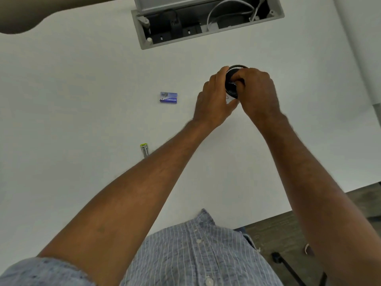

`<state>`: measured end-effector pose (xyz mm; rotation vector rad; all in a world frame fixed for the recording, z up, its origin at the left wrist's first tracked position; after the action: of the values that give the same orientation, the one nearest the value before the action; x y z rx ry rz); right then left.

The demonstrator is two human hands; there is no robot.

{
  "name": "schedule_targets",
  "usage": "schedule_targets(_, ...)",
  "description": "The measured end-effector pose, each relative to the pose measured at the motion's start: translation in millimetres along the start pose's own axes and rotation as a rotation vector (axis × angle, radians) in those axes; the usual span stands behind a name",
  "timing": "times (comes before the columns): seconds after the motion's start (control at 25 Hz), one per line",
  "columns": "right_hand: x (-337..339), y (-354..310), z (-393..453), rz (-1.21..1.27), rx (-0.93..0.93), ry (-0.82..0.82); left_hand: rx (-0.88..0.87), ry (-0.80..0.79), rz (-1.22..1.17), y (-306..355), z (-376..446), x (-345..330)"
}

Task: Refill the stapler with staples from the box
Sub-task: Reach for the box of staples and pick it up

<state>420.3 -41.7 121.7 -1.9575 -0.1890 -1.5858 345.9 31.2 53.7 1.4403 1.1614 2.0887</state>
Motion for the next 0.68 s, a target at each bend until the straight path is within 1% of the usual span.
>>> schedule_targets(0.12,1.4,1.1,2.5,0.003,0.007,-0.002,0.003,-0.018,-0.009,-0.4,1.5,-1.0)
schedule_targets(0.2,4.7,-1.1,1.2,0.041,0.008,0.032,-0.006,-0.034,0.002,-1.5,0.7,1.1)
schedule_targets(0.28,14.0,-7.6,-8.5,0.159,0.027,0.157,-0.018,-0.047,0.057,-7.6,-8.0,8.9)
schedule_targets(0.36,21.8,-19.3,-27.2,0.335,0.102,0.314,-0.028,-0.027,0.126,-20.6,-23.9,24.6)
schedule_targets(0.4,19.6,-27.3,-37.9,0.406,0.145,0.348,-0.031,0.016,0.156,-29.5,-34.9,36.9)
schedule_targets(0.44,12.2,-36.3,-47.6,0.452,0.182,0.343,-0.024,0.077,0.184,-39.7,-46.8,51.4)
schedule_targets(0.48,0.4,-45.3,-55.9,0.481,0.207,0.306,0.000,0.145,0.209,-51.2,-60.1,66.5)
schedule_targets(0.56,-30.7,-60.2,-68.1,0.489,0.205,0.159,0.092,0.251,0.253,-76.8,-86.4,95.1)
schedule_targets(0.6,-49.6,-64.7,-72.1,0.459,0.189,0.062,0.143,0.274,0.280,-89.8,-99.0,107.0)
schedule_targets(0.68,-87.9,-70.3,-77.6,0.341,0.161,-0.133,0.228,0.265,0.342,-114.2,-121.7,126.4)
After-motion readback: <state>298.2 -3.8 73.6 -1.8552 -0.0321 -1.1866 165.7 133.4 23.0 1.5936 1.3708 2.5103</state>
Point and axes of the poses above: each hand's wrist, its own z-axis towards the middle knuckle, its own x-axis out of the back of the hand, y = z × x, the point moved 7 cm from there along z, towards the middle knuckle, and after that the axes turned 12 degrees about -x, right-handed, at the moved point
